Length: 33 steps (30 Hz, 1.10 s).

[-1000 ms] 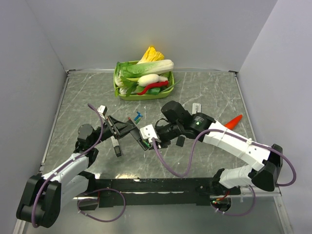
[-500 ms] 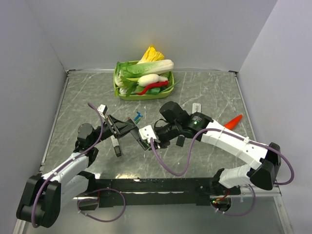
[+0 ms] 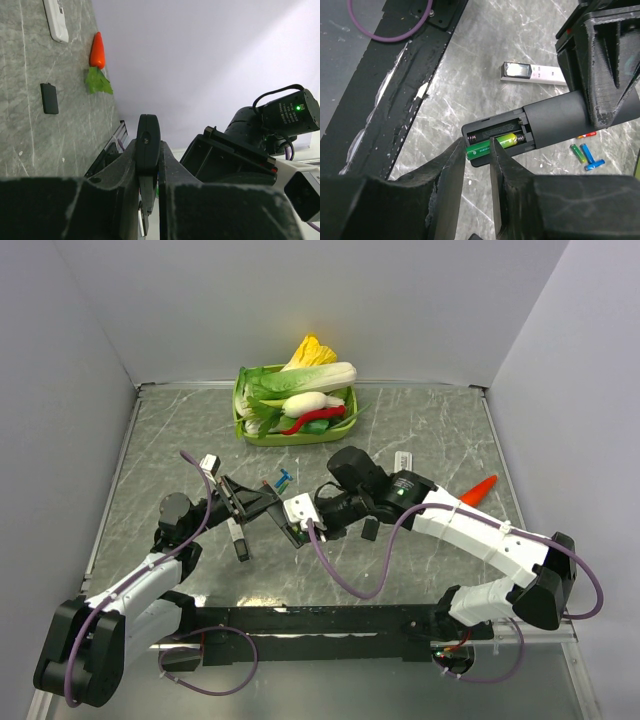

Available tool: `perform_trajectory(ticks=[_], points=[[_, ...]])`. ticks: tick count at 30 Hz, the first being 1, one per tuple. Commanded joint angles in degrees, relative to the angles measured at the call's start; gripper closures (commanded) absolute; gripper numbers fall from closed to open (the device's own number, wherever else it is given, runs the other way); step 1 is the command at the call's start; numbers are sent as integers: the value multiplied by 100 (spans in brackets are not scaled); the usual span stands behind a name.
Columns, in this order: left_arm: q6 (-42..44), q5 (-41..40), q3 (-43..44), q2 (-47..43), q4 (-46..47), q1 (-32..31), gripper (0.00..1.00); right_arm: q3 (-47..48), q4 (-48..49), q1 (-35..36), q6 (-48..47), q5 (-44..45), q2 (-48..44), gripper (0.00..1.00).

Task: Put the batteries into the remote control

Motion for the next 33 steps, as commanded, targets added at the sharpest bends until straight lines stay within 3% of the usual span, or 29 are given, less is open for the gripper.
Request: perform_trajectory(ticks=[1,18,28,33], points=[[-2,92,235,-42,206,33,99,-31,416,-14,203,-45,-55,68],[-46,92,217,-77,224,33,99,82,557,38,564,-272,-442,69],[-37,144,252,-104,180,33,99,-49,294,21,72,-89,-566,57],[-46,153,244,-130,180,33,99,-14,65,38,-112,52,-416,56]])
